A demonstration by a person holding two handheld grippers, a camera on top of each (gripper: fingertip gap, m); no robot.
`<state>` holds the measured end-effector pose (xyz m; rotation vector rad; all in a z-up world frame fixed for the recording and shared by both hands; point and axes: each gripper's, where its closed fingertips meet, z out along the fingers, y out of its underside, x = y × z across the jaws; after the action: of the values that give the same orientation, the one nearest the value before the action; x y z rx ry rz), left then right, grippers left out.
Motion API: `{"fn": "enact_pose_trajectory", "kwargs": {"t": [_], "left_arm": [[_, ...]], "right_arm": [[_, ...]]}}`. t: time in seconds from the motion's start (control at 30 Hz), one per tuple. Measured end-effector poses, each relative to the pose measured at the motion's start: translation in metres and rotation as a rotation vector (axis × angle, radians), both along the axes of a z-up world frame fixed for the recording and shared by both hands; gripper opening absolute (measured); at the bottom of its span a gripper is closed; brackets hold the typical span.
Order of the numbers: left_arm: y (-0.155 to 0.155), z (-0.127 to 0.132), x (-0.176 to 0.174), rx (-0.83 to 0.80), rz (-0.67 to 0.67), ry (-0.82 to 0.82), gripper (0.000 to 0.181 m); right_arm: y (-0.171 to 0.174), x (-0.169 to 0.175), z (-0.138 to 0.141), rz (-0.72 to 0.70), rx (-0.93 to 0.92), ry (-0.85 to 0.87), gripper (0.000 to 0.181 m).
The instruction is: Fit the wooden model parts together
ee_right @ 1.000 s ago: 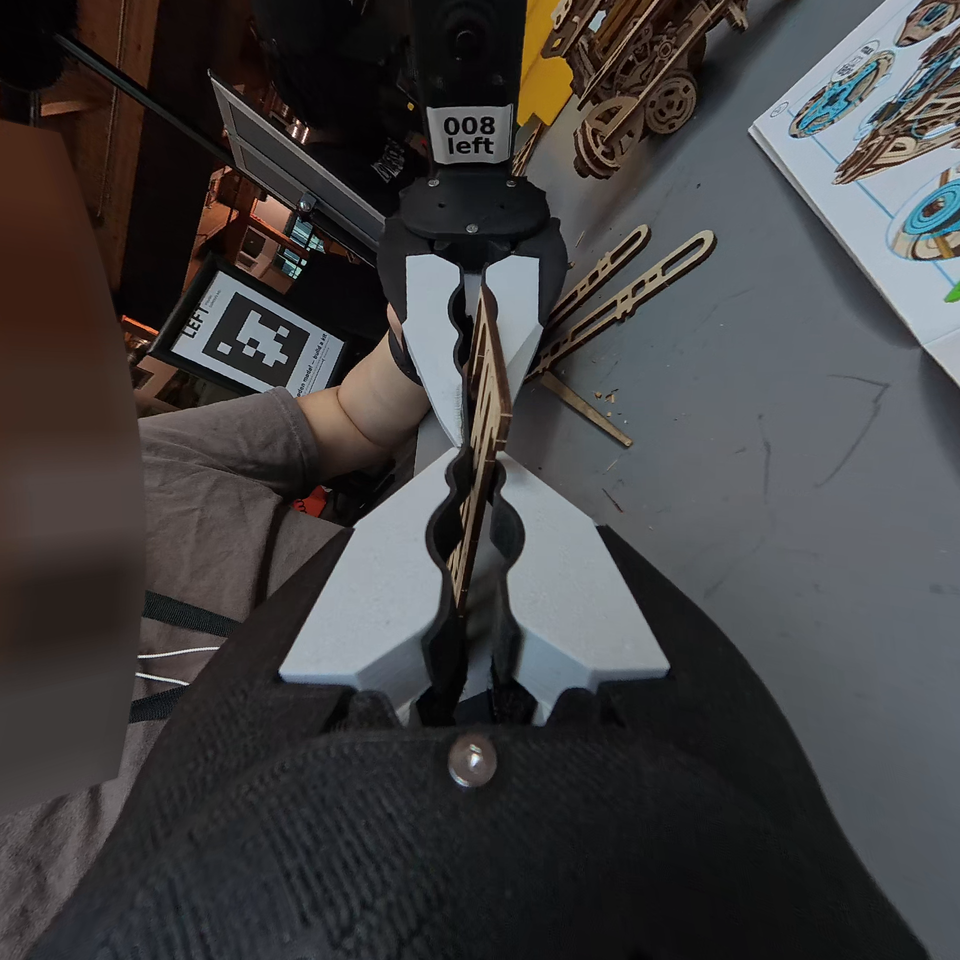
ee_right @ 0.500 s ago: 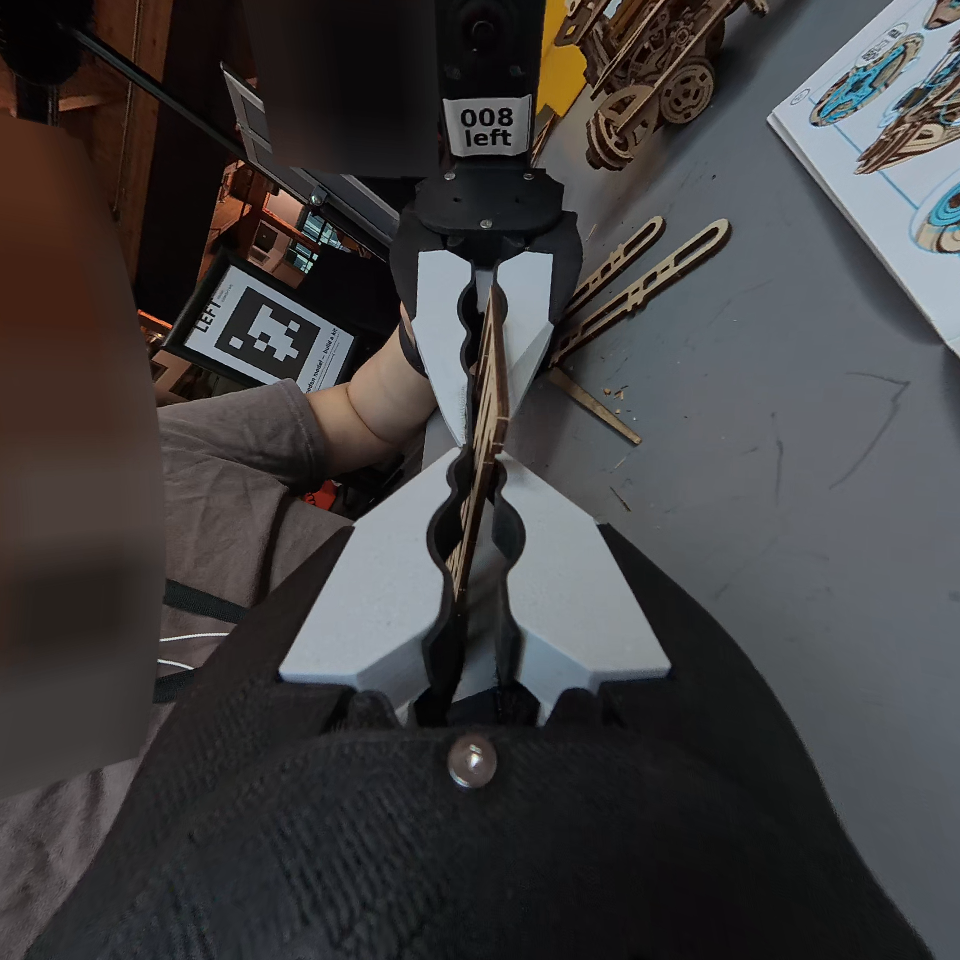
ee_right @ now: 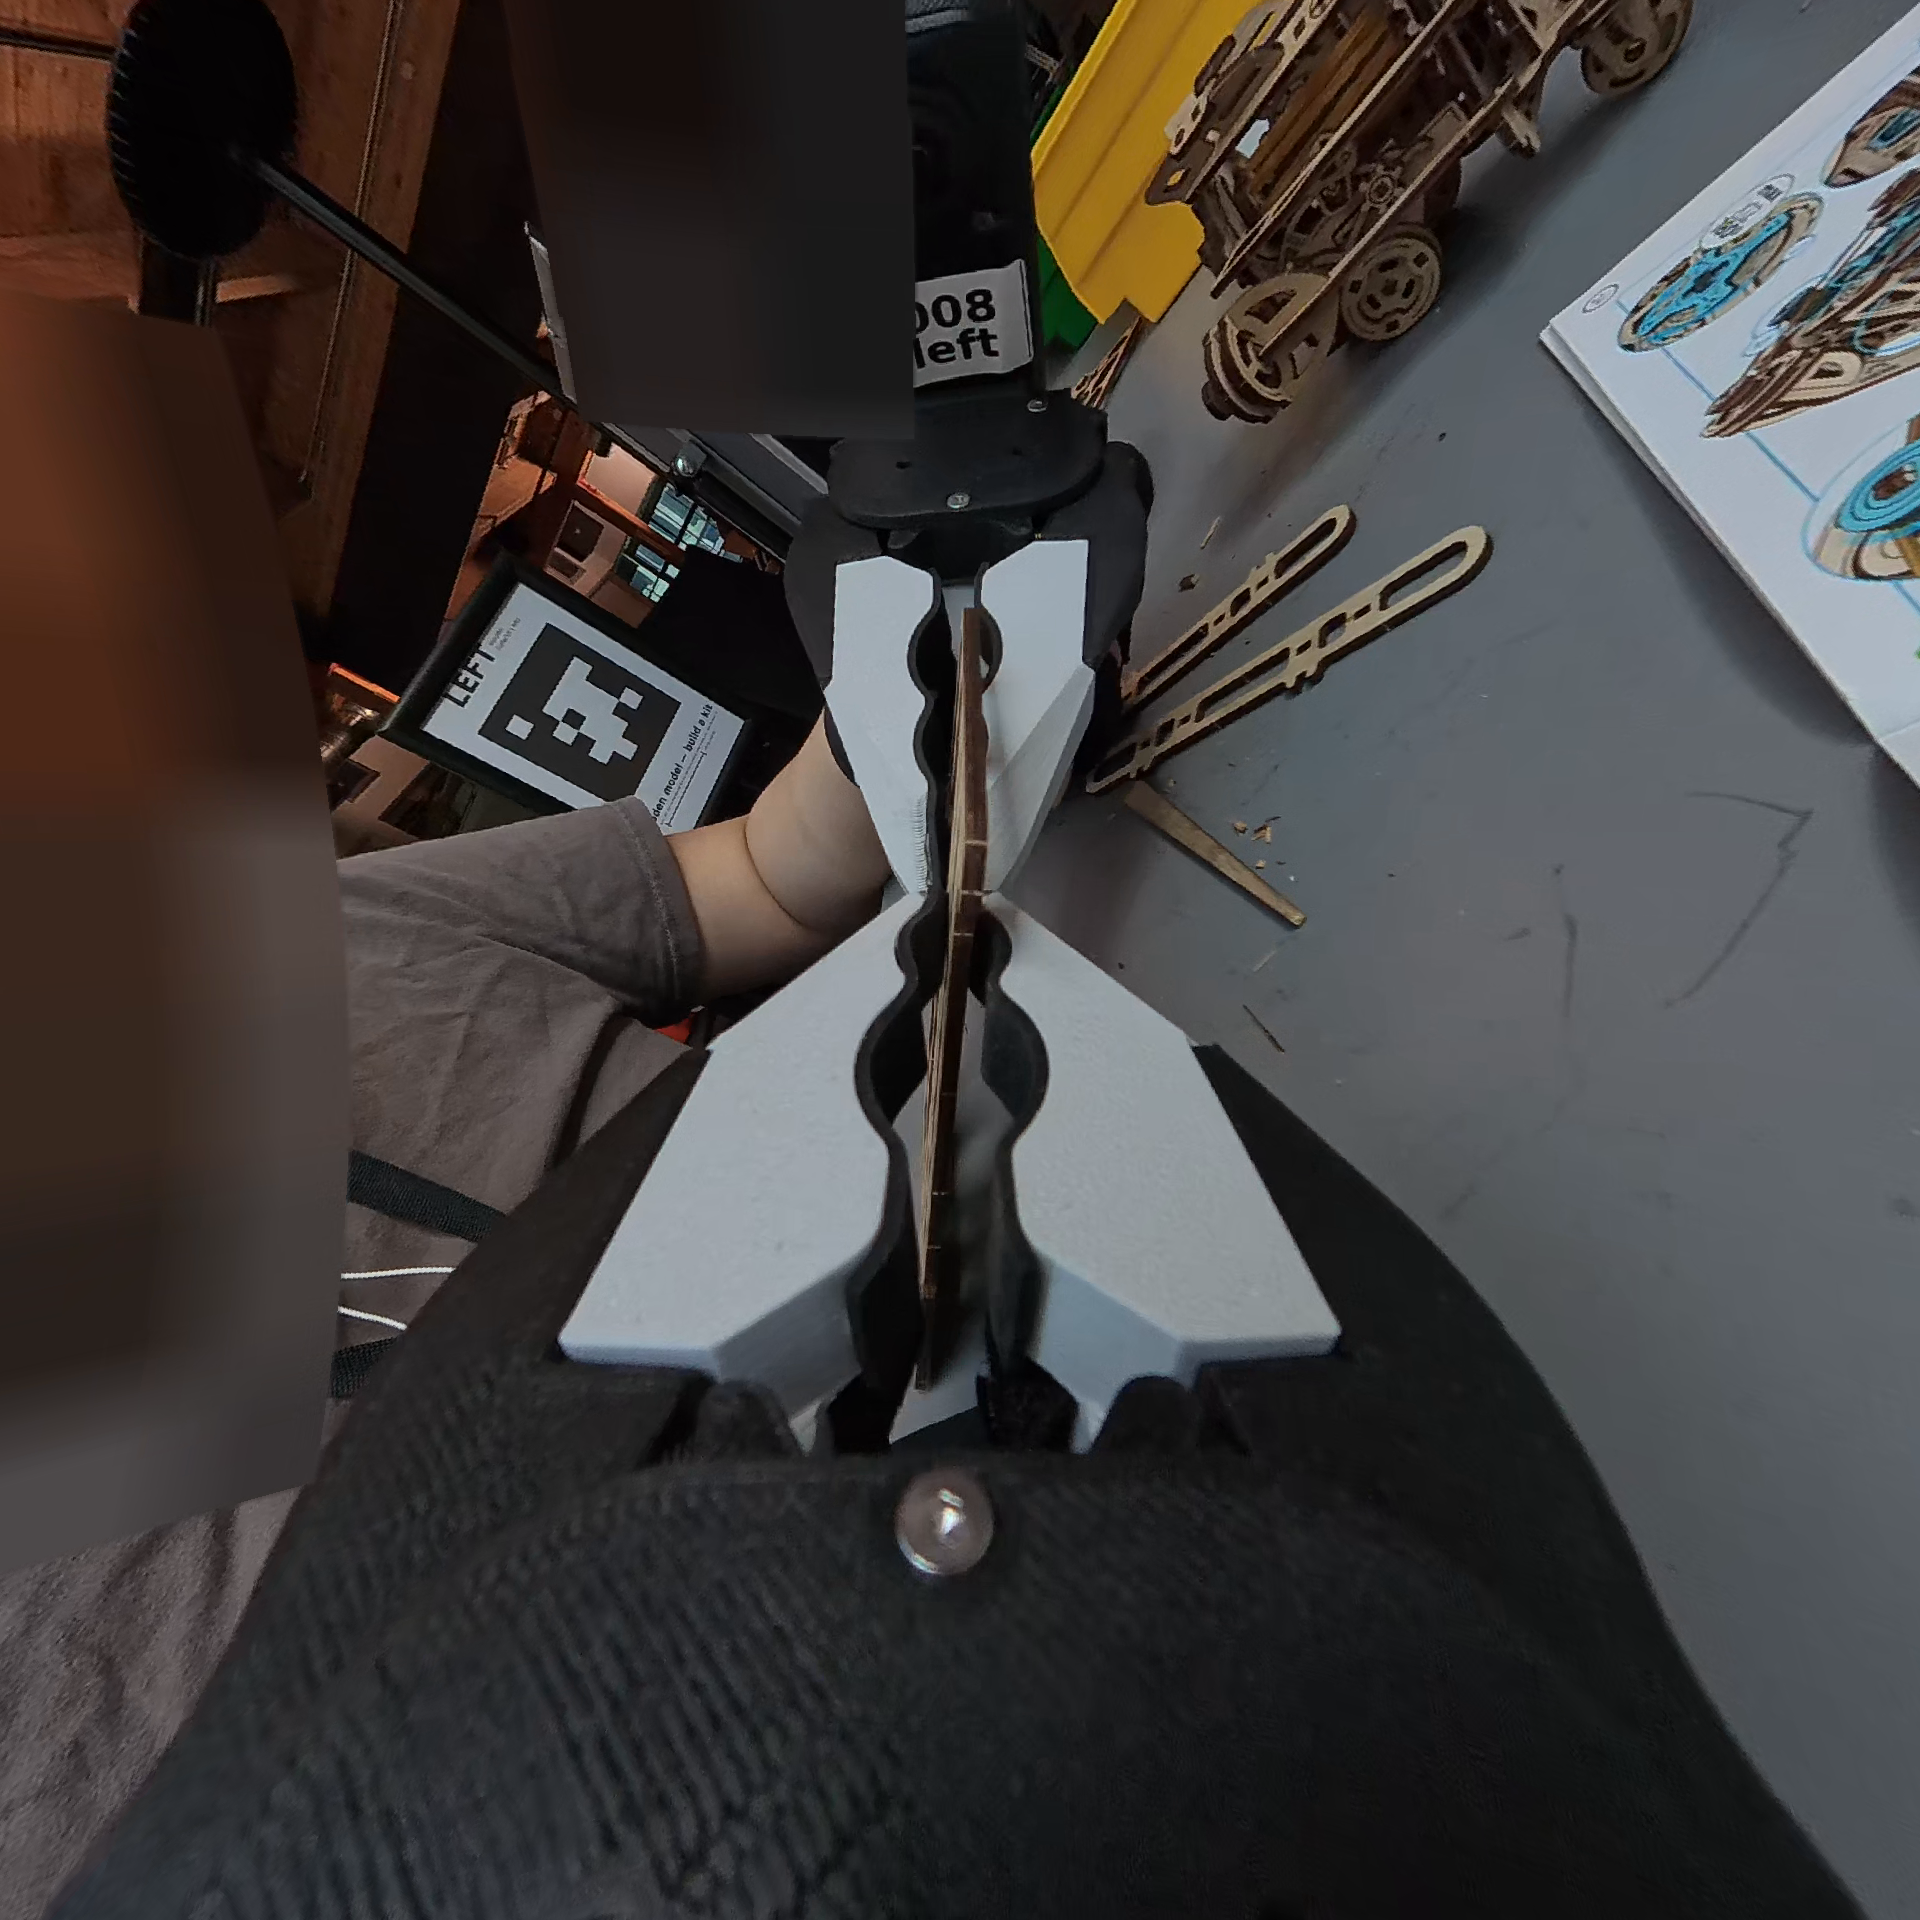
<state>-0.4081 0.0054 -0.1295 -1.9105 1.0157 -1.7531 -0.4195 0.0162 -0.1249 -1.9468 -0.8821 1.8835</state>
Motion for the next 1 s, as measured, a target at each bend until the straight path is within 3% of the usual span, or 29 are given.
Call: {"fn": "enact_pose_trajectory", "kwargs": {"t": [1.0], "left_arm": [[0.0022, 0.0068, 0.0013, -0.001, 0.014, -0.037, 0.0]], "right_arm": [[-0.0037, 0.0004, 0.0027, 0.018, 0.037, 0.004, 0.0]]}}
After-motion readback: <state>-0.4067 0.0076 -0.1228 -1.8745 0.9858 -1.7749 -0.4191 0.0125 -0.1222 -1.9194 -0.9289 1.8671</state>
